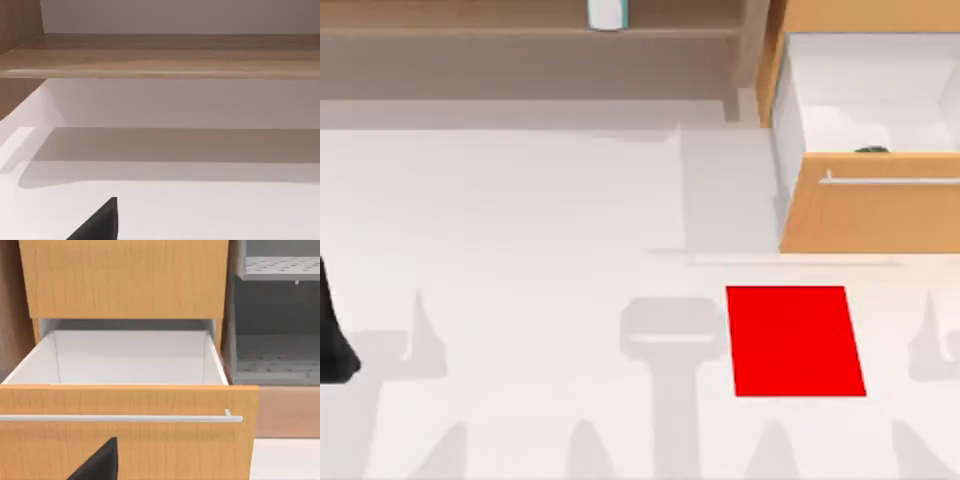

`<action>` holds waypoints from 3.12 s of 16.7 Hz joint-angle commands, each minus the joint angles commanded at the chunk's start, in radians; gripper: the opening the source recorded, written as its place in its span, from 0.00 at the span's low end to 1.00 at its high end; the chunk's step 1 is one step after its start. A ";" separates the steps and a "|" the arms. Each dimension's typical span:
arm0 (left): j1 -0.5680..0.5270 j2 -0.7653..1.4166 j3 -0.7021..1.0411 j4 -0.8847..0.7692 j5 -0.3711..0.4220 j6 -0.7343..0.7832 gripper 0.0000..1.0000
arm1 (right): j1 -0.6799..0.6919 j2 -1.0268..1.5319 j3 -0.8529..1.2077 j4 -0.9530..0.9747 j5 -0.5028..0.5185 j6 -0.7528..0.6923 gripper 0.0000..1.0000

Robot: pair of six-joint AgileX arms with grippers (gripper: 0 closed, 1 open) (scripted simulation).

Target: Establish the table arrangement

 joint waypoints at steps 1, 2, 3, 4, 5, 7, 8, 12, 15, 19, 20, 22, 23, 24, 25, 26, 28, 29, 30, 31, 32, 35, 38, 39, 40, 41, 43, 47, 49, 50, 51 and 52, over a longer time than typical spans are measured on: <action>0.000 0.000 0.000 0.000 0.000 0.000 1.00 | 0.000 0.000 0.000 0.000 0.000 0.000 1.00; 0.000 0.000 0.000 0.000 0.000 0.000 1.00 | 0.000 0.000 0.000 0.000 0.000 0.000 1.00; 0.000 0.000 0.000 0.000 0.000 0.000 1.00 | 0.000 0.010 0.010 -0.007 0.000 -0.001 1.00; 0.000 0.000 0.000 0.000 0.000 0.000 1.00 | 0.001 0.030 0.029 -0.020 0.001 -0.004 1.00; 0.000 0.000 0.000 0.000 0.000 0.000 1.00 | 0.002 0.061 0.060 -0.040 0.001 -0.008 1.00; 0.000 0.000 0.000 0.000 0.000 0.000 1.00 | 0.007 0.153 0.151 -0.098 0.001 -0.020 1.00; 0.000 0.000 0.000 0.000 0.000 0.000 1.00 | 0.011 0.215 0.212 -0.134 0.001 -0.027 1.00; 0.000 0.000 0.000 0.000 0.000 0.000 1.00 | 0.032 0.567 0.541 -0.318 -0.004 -0.061 1.00; 0.000 0.000 0.000 0.000 0.000 0.000 1.00 | 0.051 0.909 0.841 -0.480 -0.008 -0.090 1.00; 0.000 0.000 0.000 0.000 0.000 0.000 1.00 | 0.073 1.390 1.257 -0.698 -0.012 -0.130 1.00; 0.000 0.000 0.000 0.000 0.000 0.000 1.00 | 0.079 1.506 1.357 -0.750 -0.013 -0.139 1.00; 0.000 0.000 0.000 0.000 0.000 0.000 1.00 | 0.089 1.724 1.549 -0.850 -0.014 -0.157 1.00; 0.000 0.000 0.000 0.000 0.000 0.000 1.00 | 0.094 1.824 1.638 -0.898 -0.014 -0.166 1.00; 0.000 0.000 0.000 0.000 0.000 0.000 1.00 | 0.098 1.918 1.723 -0.943 -0.014 -0.174 1.00; 0.000 0.000 0.000 0.000 0.000 0.000 1.00 | 0.102 2.006 1.801 -0.986 -0.014 -0.182 1.00; 0.000 0.000 0.000 0.000 0.000 0.000 1.00 | 0.105 2.087 1.873 -1.026 -0.015 -0.189 1.00; 0.000 0.000 0.000 0.000 0.000 0.000 1.00 | 0.112 2.225 1.995 -1.098 -0.015 -0.202 1.00; 0.000 0.000 0.000 0.000 0.000 0.000 1.00 | 0.115 2.282 2.045 -1.129 -0.015 -0.207 1.00; 0.000 0.000 0.000 0.000 0.000 0.000 1.00 | 0.117 2.331 2.087 -1.157 -0.015 -0.212 1.00; 0.000 0.000 0.000 0.000 0.000 0.000 1.00 | 0.119 2.371 2.121 -1.180 -0.015 -0.216 1.00; 0.000 0.000 0.000 0.000 0.000 0.000 1.00 | 0.120 2.401 2.147 -1.198 -0.015 -0.219 1.00; 0.000 0.000 0.000 0.000 0.000 0.000 1.00 | 0.121 2.430 2.174 -1.217 -0.015 -0.222 1.00; 0.000 0.000 0.000 0.000 0.000 0.000 1.00 | 0.121 2.430 2.174 -1.217 -0.015 -0.222 1.00; 0.000 0.000 0.000 0.000 0.000 0.000 1.00 | 0.115 2.430 2.171 -1.215 -0.015 -0.221 1.00; 0.000 0.000 0.000 0.000 0.000 0.000 1.00 | 0.115 2.430 2.169 -1.213 -0.015 -0.222 1.00; 0.000 0.000 0.000 0.000 0.000 0.000 1.00 | 0.117 2.431 2.164 -1.207 -0.015 -0.223 1.00; 0.000 0.000 0.000 0.000 0.000 0.000 1.00 | 0.120 2.435 2.150 -1.189 -0.016 -0.224 1.00; 0.000 0.000 0.000 0.000 0.000 0.000 1.00 | 0.122 2.444 2.126 -1.155 -0.015 -0.221 1.00; 0.000 0.000 0.000 0.000 0.000 0.000 1.00 | 0.123 2.447 2.113 -1.136 -0.015 -0.221 1.00; 0.000 0.000 0.000 0.000 0.000 0.000 1.00 | 0.123 2.451 2.108 -1.127 -0.015 -0.220 1.00; 0.000 0.000 0.000 0.000 0.000 0.000 1.00 | 0.123 2.456 2.104 -1.121 -0.015 -0.220 1.00; 0.000 0.000 0.000 0.000 0.000 0.000 1.00 | 0.123 2.457 2.104 -1.120 -0.015 -0.220 1.00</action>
